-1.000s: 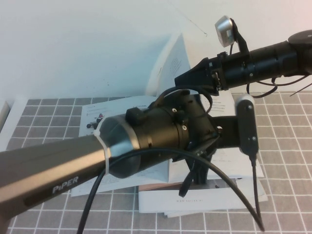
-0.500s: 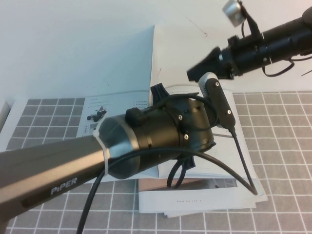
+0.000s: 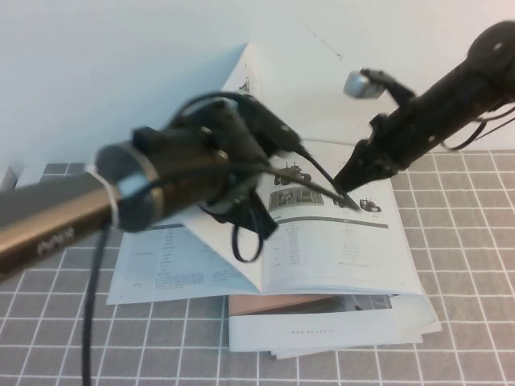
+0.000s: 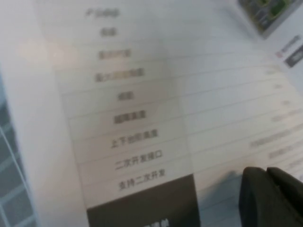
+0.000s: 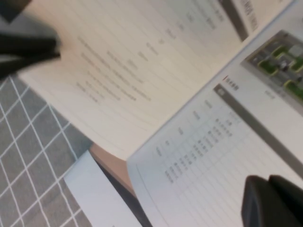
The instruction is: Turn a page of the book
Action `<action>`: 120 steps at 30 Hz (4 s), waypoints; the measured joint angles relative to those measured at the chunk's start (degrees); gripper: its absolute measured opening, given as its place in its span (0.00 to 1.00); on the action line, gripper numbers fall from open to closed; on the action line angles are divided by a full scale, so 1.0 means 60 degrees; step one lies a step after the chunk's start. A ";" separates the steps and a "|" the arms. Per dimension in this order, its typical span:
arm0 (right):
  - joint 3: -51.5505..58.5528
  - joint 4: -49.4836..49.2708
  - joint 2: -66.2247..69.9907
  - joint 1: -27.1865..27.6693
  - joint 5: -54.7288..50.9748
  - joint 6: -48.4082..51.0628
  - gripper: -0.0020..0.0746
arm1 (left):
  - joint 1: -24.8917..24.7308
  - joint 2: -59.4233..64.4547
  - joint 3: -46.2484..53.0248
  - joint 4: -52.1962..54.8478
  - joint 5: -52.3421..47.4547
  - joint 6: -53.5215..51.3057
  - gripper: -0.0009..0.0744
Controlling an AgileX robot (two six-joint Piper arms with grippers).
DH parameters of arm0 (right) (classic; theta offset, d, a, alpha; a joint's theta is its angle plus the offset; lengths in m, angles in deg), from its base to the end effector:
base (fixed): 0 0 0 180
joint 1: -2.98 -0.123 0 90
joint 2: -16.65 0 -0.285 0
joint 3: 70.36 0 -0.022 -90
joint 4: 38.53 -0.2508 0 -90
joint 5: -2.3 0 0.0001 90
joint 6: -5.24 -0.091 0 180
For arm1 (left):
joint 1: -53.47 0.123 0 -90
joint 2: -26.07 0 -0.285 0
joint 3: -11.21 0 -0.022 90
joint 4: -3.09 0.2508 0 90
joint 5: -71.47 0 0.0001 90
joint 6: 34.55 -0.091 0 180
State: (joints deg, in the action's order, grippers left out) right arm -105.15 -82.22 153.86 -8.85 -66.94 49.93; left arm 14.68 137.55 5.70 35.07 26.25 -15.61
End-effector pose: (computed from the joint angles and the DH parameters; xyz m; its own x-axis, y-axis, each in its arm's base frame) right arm 0.4548 0.1553 0.2171 -0.7075 -0.4899 -0.5094 -0.7038 0.5537 0.4450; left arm 0.3317 -0.2226 0.2700 -0.6126 0.5918 -0.5239 0.4717 0.8056 0.3586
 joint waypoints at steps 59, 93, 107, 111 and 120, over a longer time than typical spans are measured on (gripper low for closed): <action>-0.1193 0.1965 0.2114 -0.0789 0.0453 -0.1175 0.02 | 0.2613 0.2510 -0.0096 -0.8940 0.2234 -0.6830 0.01; -0.3586 0.6566 -0.4083 0.0633 -0.0240 -0.2400 0.02 | 0.2909 -0.6208 0.0111 -0.4276 -0.0571 -0.3623 0.01; 0.5001 0.6710 -0.9419 0.0955 0.1897 -0.2423 0.02 | 0.2909 -1.0722 0.6354 -0.2993 0.1964 -0.2585 0.01; 0.8072 0.6714 -1.1205 0.0955 0.4005 -0.2424 0.02 | 0.2909 -1.1836 0.8742 -0.2993 0.3343 -0.1253 0.01; 1.3454 0.6051 -1.4868 0.0955 0.7307 -0.2859 0.02 | 0.2909 -1.2904 1.1434 -0.2993 0.6177 -0.0715 0.01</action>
State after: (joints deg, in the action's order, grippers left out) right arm -24.42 -45.92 64.66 -3.12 -23.10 32.78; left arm 32.13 60.12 74.31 17.11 63.31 -19.91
